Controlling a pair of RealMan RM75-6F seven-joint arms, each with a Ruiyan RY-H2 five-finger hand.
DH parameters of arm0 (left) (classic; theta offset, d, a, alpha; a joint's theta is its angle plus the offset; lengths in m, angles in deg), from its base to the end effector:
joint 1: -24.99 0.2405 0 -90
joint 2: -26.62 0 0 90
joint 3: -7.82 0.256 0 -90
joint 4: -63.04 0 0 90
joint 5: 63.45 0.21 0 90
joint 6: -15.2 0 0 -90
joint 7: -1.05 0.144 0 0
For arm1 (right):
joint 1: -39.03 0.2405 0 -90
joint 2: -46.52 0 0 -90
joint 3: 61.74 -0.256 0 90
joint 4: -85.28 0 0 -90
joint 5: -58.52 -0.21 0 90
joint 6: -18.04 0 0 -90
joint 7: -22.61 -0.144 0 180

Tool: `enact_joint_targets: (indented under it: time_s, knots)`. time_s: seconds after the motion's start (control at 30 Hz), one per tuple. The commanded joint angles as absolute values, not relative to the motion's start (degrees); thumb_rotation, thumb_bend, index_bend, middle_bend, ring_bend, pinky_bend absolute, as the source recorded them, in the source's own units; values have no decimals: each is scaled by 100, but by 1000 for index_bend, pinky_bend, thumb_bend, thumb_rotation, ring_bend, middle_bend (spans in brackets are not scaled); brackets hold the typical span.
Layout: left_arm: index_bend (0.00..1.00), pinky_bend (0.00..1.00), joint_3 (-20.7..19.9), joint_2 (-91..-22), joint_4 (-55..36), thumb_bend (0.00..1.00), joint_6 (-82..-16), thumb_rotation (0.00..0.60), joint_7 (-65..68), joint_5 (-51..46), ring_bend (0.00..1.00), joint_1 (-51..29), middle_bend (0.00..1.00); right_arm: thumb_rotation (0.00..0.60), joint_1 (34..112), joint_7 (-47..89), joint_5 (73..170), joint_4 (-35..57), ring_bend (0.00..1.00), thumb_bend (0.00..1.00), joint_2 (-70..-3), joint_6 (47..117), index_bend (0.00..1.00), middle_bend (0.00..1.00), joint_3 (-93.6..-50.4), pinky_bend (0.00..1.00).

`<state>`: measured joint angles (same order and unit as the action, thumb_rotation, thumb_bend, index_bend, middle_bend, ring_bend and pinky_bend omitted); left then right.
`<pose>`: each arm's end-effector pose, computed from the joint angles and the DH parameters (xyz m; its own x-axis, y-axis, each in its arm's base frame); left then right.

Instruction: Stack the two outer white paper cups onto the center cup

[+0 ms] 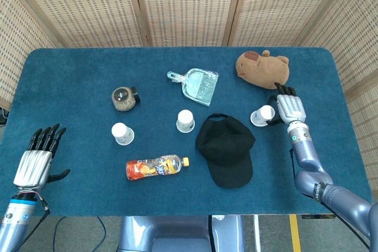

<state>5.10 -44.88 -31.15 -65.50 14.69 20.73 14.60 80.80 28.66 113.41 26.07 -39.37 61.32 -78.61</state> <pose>-0.2796 0.2061 0.1059 0.4680 0.0502 0.8823 0.8818 -0.0923 -0.4625 -0.2596 -0.4294 0.0669 0.3676 -0.2157 0.9046 -0.9243 0.0228 0.3811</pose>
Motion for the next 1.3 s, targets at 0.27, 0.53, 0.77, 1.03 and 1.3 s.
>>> enact_joint_targets:
  time_s: [0.27,0.53,0.77,1.03,1.3]
  knots:
    - [0,0,522,-4522,-3078,27,-6493,600,1466,2042,0,1439,0,600,8029,3083,11381,1002,49,262,-3065,6811,518,98,-8248,73]
    - [0,0,522,-4531,-3079,27,-6479,600,1460,2029,0,1429,0,600,8264,3630,11009,-213,55,262,-2837,7164,518,97,-8514,81]
    - [0,0,511,-4506,-3065,27,-6466,600,1366,2002,0,1426,0,600,8638,4110,10634,-686,57,263,-3109,7365,523,97,-8575,82]
    - [0,0,495,-4499,-3009,27,-6388,600,1269,1940,0,1398,0,600,9100,4593,10311,-602,59,263,-3623,7560,524,97,-8582,81]
    - [0,0,504,-4496,-2980,27,-6311,600,1133,1941,0,1361,0,600,9486,4887,10085,-289,60,263,-4256,7668,524,96,-8490,82]
